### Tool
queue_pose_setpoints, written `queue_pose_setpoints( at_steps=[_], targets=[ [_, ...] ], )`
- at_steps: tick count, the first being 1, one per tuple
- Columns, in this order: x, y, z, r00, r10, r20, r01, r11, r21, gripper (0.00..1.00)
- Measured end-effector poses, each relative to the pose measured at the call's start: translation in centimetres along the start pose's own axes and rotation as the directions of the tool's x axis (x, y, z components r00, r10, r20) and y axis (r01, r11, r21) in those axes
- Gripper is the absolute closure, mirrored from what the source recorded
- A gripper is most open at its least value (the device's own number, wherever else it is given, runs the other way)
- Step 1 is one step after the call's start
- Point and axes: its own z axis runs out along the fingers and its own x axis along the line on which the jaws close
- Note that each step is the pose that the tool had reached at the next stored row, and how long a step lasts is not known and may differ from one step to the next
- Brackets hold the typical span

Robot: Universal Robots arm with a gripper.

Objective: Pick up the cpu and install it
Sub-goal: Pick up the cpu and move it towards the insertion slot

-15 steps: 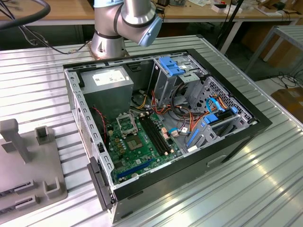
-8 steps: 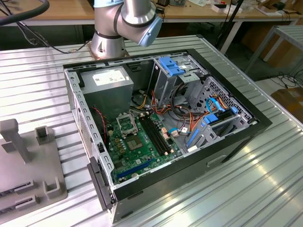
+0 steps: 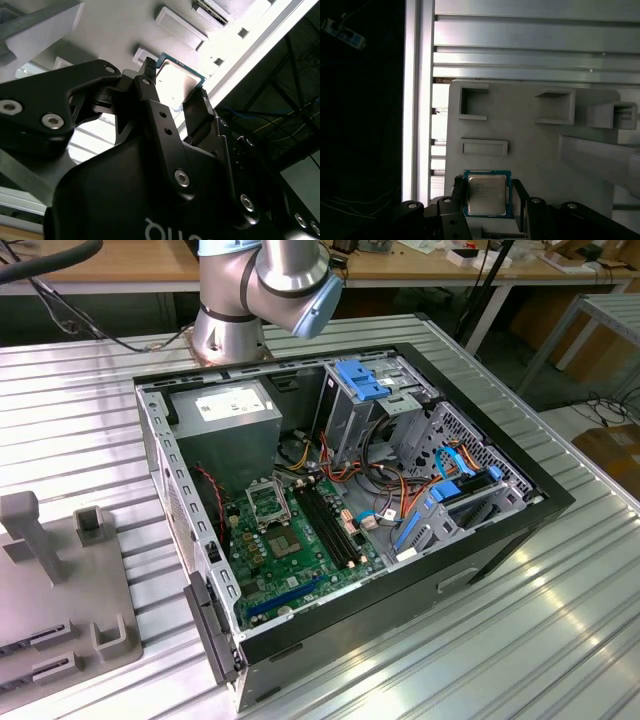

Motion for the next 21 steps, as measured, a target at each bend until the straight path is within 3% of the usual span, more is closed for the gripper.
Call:
queue_pose_setpoints(
  at_steps=[21],
  targets=[
    [0.01,0.02,-0.9,1.0,0.0,-0.0003,0.0,1.0,0.0001,0.53]
  ],
)
